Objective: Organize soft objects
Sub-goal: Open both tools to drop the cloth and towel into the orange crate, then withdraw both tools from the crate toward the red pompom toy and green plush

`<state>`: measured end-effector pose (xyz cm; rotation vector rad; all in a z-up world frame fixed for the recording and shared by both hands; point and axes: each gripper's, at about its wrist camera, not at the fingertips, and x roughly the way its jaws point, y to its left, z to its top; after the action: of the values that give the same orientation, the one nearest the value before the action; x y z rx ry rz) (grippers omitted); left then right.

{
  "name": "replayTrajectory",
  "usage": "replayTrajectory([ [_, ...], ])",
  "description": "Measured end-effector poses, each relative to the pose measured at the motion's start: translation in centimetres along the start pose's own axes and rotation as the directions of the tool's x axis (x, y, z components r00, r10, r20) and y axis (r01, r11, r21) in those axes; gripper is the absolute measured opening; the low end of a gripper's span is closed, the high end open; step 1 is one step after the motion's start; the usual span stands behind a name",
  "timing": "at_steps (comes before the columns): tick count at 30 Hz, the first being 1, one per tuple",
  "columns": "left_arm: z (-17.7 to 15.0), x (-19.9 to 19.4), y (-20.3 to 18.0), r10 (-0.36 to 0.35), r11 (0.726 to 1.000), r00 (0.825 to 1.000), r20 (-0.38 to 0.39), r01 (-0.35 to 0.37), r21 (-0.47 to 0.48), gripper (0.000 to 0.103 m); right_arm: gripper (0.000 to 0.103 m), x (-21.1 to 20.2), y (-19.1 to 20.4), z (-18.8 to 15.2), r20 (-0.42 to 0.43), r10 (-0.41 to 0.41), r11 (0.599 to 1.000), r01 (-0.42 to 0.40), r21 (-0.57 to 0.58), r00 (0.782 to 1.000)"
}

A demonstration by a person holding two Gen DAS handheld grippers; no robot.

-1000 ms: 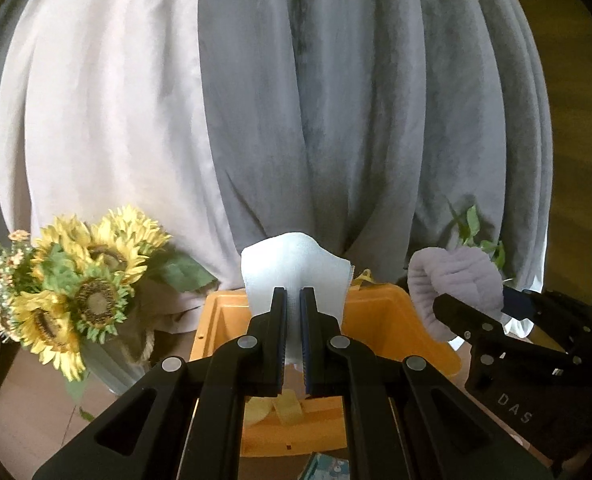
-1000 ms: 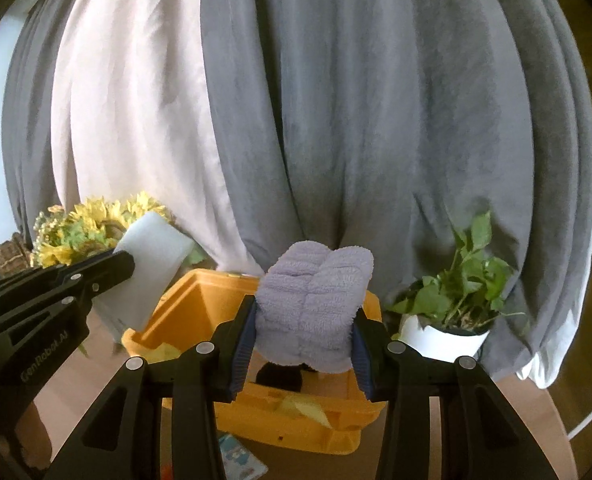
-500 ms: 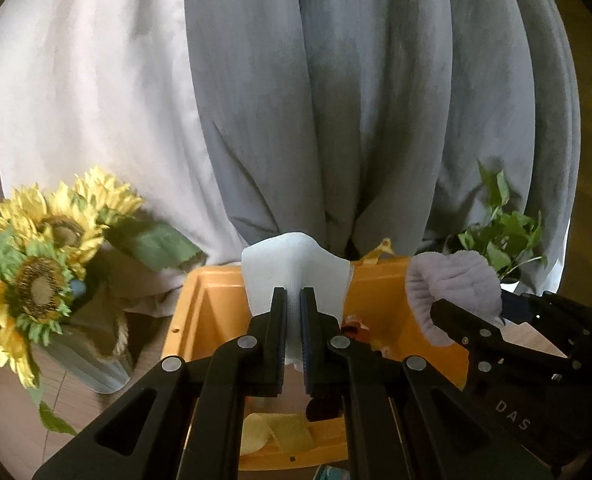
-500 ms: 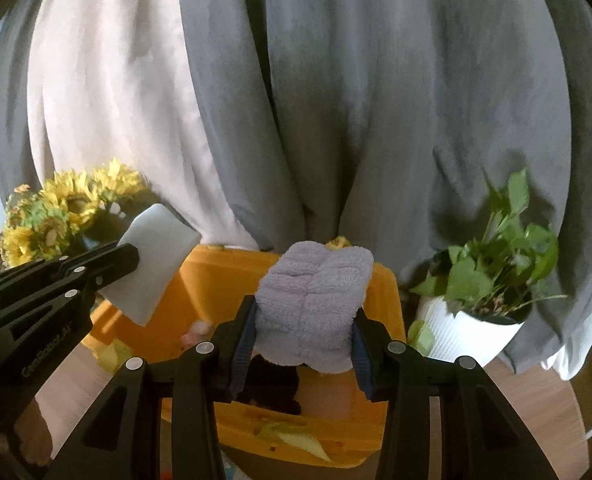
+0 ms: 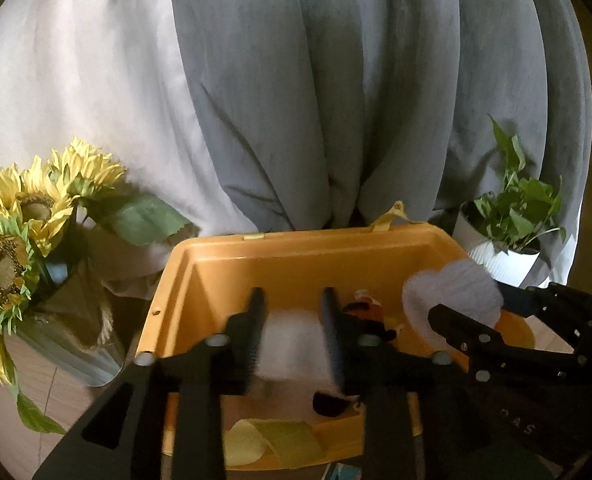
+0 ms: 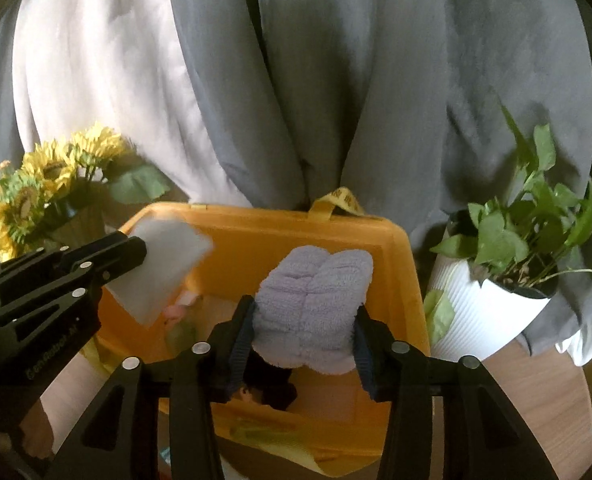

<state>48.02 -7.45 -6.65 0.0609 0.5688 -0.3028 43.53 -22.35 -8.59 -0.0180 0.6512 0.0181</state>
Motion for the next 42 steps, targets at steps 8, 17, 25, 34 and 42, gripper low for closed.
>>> replayTrajectory([
  [8,-0.3,-1.3,0.4,0.036,0.999,0.999,0.007,-0.036,-0.016,0.048,0.075,-0.6,0.0,-0.2,0.025,-0.059,0.998,0.060,-0.006,0.998],
  [17,-0.4,-4.7,0.2,0.051,0.998,0.998,0.039,-0.050,-0.031,0.050,0.075,-3.2,-0.3,-0.1,0.068,-0.089,0.996,0.087,0.028,0.994],
  [25,-0.8,-8.3,-0.5,0.062,0.998,0.996,0.068,-0.061,-0.025,0.051,0.075,-6.6,0.1,-0.8,0.098,-0.083,0.996,0.079,0.051,0.992],
  [34,-1.9,-12.3,-0.6,0.079,0.997,0.993,0.085,-0.077,-0.024,0.052,0.075,-10.2,1.2,-1.7,0.133,-0.086,0.996,0.080,0.049,0.987],
  [42,-3.5,-15.4,-1.1,0.096,0.995,0.992,0.084,-0.095,-0.018,0.054,0.075,-13.4,2.1,-3.3,0.154,-0.095,0.995,0.087,0.057,0.984],
])
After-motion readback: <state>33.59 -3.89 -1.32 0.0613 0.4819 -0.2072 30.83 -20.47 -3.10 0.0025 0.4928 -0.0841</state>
